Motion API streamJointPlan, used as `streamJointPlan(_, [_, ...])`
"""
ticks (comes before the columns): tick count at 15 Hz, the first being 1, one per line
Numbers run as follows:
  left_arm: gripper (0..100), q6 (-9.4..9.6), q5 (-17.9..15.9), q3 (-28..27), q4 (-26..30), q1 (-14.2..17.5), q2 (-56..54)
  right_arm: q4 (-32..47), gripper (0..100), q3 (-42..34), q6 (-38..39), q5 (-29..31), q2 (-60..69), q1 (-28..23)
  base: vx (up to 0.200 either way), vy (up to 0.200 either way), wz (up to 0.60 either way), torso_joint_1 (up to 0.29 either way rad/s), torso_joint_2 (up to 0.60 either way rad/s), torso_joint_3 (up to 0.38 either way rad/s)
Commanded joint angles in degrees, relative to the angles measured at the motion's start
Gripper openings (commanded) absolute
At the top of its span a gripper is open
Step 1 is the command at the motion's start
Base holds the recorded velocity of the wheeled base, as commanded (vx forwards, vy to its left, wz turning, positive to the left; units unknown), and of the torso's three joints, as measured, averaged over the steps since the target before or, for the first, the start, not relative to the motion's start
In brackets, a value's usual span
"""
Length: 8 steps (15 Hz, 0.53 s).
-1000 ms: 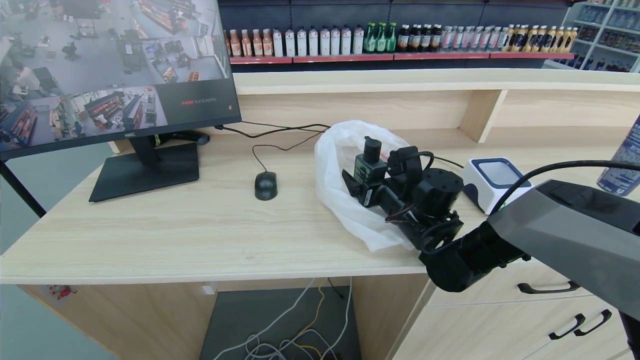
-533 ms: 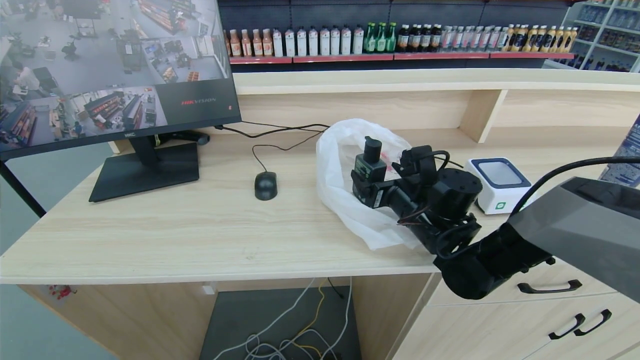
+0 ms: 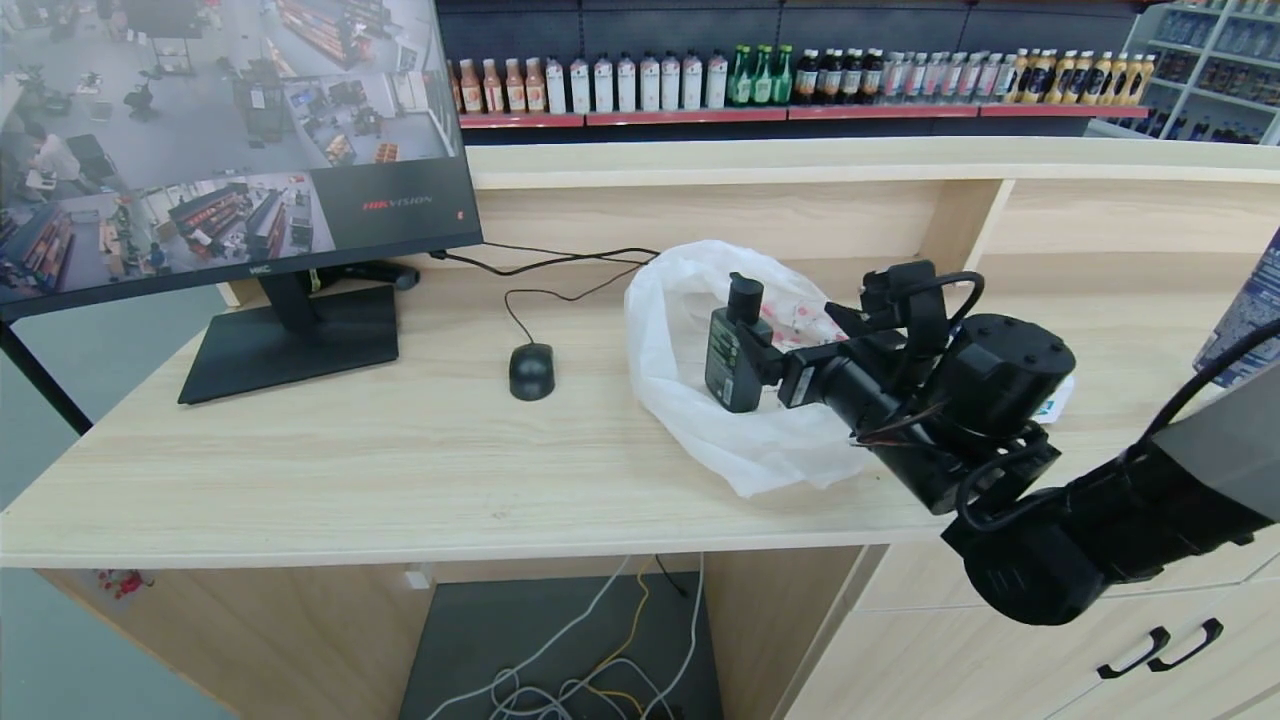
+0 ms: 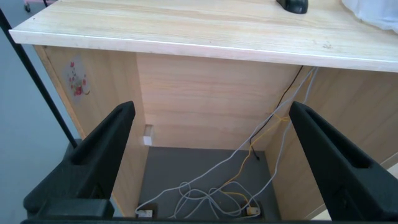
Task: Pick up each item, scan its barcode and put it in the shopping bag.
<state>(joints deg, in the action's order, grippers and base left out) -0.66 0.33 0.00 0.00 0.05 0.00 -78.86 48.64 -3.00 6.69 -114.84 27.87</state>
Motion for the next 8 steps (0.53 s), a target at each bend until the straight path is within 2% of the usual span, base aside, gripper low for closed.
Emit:
streamJointPlan(1, [100, -0.04, 0.02, 0.0, 0.0, 0.04, 0.0, 0.11, 100, -3.2, -0.17, -0.1, 5.76, 0.08, 0.0, 0.0, 0.0, 0.0, 0.0, 0.0])
streamJointPlan(6, [100, -0.04, 0.02, 0.0, 0.0, 0.04, 0.0, -1.12, 100, -14.8, -0.17, -0.19, 14.64, 0.43, 0.0, 0.0, 0.0, 0.0, 0.0, 0.0])
streamJointPlan(8, [100, 0.04, 0.02, 0.0, 0.0, 0.04, 0.0, -6.92, 100, -21.22, 0.19, -0.45, 15.78, 0.78, 0.0, 0.0, 0.0, 0.0, 0.0, 0.0])
